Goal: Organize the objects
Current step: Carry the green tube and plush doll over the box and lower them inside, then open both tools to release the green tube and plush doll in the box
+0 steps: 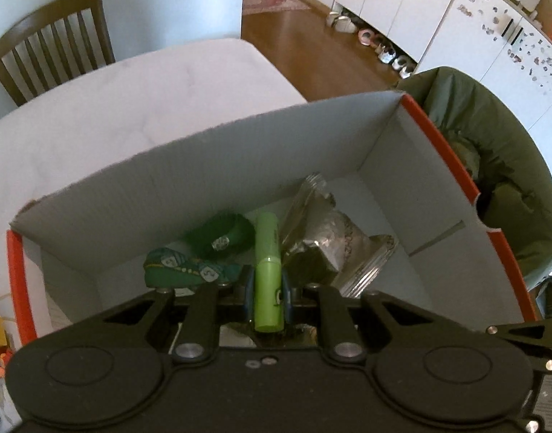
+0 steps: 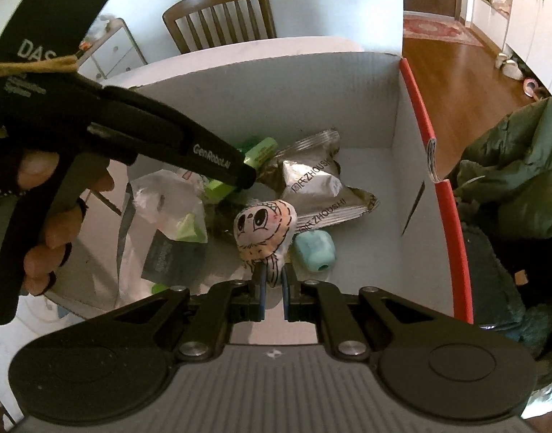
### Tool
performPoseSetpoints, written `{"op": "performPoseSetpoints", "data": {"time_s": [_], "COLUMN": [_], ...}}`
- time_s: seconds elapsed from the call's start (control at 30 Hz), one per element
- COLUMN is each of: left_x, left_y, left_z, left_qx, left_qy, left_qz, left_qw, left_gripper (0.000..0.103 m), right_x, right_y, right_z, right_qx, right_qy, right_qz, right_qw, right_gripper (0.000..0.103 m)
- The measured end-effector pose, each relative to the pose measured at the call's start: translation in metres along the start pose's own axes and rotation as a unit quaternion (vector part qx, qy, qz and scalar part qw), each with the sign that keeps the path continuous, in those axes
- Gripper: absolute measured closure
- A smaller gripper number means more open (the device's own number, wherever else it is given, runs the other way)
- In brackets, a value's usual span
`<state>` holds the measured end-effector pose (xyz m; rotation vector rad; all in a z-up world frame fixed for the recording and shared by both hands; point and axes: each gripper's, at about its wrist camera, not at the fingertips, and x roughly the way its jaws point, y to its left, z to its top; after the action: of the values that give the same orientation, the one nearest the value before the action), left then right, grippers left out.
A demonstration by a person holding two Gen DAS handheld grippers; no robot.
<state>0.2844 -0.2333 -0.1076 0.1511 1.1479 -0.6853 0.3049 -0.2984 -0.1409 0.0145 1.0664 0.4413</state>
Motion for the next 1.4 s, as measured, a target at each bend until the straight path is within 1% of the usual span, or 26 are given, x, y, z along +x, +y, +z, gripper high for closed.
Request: {"op": "performPoseSetpoints", "data": {"time_s": [0.3,0.33,0.43,0.6,0.67,0.73,0.87,0.93,1.0,1.1,1.3,1.4], "left_x": [0.003,0.006,0.006,0.000,-0.003,-0.005,-0.016,-0.019,-0.027,-0.040,-0.071,-0.087], "left_y": [0.007,0.004,0.002,0.002,0.002,0.002,0.004,0.000,-0.001,-0.001,-0.002,-0.002], "left_z": [0.003,0.009,0.011,0.010,0.008,0.008,0.003,0.006,0.003,-0.003,-0.016,-0.025], "left_qx": [0.001,0.001,0.001,-0.003,-0.003,-0.007,-0.013,-0.012,-0.012,-0.017,-0.017,-0.022], "left_qy": [0.016,0.019,0.021,0.008,0.006,0.002,-0.011,-0.019,-0.028,-0.043,-0.082,-0.100], "left_qz": [0.005,0.007,0.009,0.014,0.020,0.020,0.019,0.019,0.018,0.014,0.005,-0.003], "left_qw": [0.9998,0.9998,0.9997,0.9999,0.9998,0.9998,0.9997,0.9996,0.9994,0.9988,0.9965,0.9948], "left_gripper": [0.089,0.088,0.087,0.076,0.069,0.066,0.060,0.058,0.057,0.056,0.050,0.049], "right_x": [-0.003,-0.004,-0.007,-0.012,-0.014,-0.018,-0.028,-0.033,-0.039,-0.047,-0.062,-0.070], "right_y": [-0.005,-0.005,-0.005,-0.006,-0.006,-0.006,-0.006,-0.006,-0.005,0.001,0.013,0.018], "right_z": [0.000,-0.001,-0.001,-0.002,-0.002,-0.002,-0.003,-0.002,-0.002,-0.003,-0.003,-0.002], "right_qx": [0.004,0.004,0.003,0.008,0.008,0.011,0.012,0.014,0.016,0.006,-0.009,-0.009], "right_qy": [-0.003,-0.004,-0.006,-0.012,-0.016,-0.020,-0.031,-0.037,-0.043,-0.051,-0.066,-0.073], "right_qz": [0.009,0.008,0.009,0.008,0.007,0.009,0.014,0.017,0.020,0.014,0.016,0.016], "right_qw": [1.000,1.000,1.000,1.000,1.000,1.000,0.999,0.999,0.999,0.999,0.998,0.997], "right_gripper": [0.094,0.093,0.092,0.092,0.092,0.092,0.092,0.091,0.091,0.091,0.091,0.085]}}
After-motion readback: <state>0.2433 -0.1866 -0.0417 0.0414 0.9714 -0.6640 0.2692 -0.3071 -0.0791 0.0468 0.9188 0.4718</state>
